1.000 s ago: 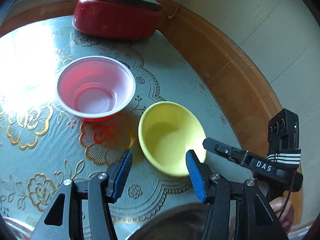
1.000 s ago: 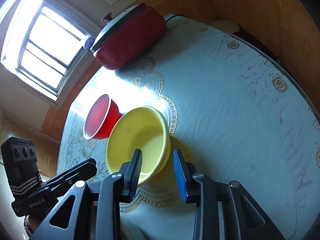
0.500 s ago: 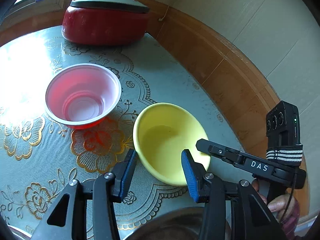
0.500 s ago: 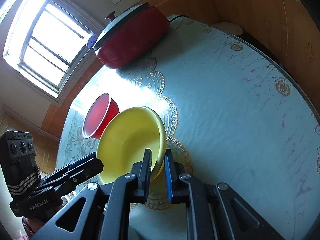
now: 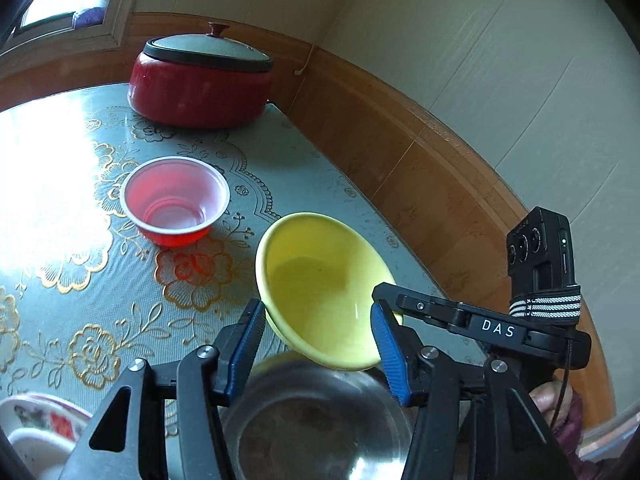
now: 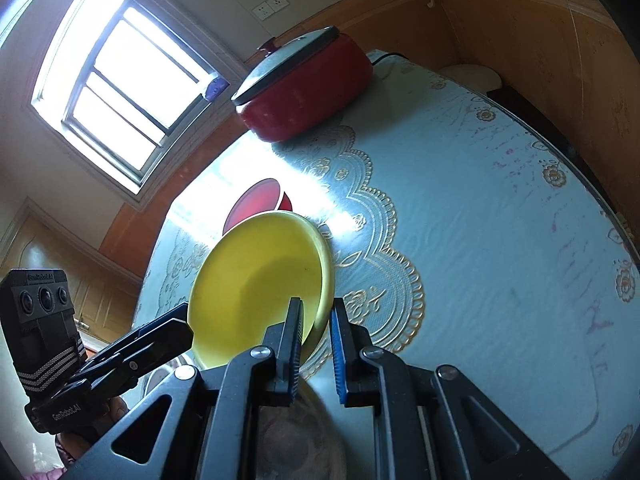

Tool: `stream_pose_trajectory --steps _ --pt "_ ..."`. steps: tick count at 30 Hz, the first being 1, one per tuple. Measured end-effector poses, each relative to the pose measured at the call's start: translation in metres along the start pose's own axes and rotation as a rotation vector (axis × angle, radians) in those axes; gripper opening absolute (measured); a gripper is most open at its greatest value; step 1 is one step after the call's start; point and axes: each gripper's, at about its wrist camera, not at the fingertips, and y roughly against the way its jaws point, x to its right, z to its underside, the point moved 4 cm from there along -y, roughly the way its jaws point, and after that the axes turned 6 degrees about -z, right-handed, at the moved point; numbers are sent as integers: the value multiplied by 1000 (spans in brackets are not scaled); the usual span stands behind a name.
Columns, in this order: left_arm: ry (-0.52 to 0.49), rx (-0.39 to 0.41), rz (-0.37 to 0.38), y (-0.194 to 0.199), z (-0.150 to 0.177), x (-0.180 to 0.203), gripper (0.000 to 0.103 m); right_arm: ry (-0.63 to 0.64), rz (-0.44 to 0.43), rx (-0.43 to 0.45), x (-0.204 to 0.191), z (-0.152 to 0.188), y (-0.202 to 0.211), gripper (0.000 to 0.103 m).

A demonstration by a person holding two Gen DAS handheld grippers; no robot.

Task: Organize plates and bowls
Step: 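Grasp the yellow plastic bowl rim with the right tool and lift it, then lower the yellow bowl into the steel bowl and open the right tool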

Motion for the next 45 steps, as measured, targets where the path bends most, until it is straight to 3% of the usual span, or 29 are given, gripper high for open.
stream_pose_trajectory --steps 9,22,27,37,45 --pt "-7 -10 27 42 43 -8 55 46 -30 -33 -27 40 10 14" --pt "-1 -99 67 54 92 -10 58 18 4 -116 -26 92 10 16" --pt "-9 -137 60 50 100 -6 58 25 62 -138 -19 103 6 18" --pt "-19 -138 70 53 103 -5 63 63 86 -154 -26 105 2 26" --pt "-13 -128 60 57 102 -6 63 76 90 -152 -28 103 3 27"
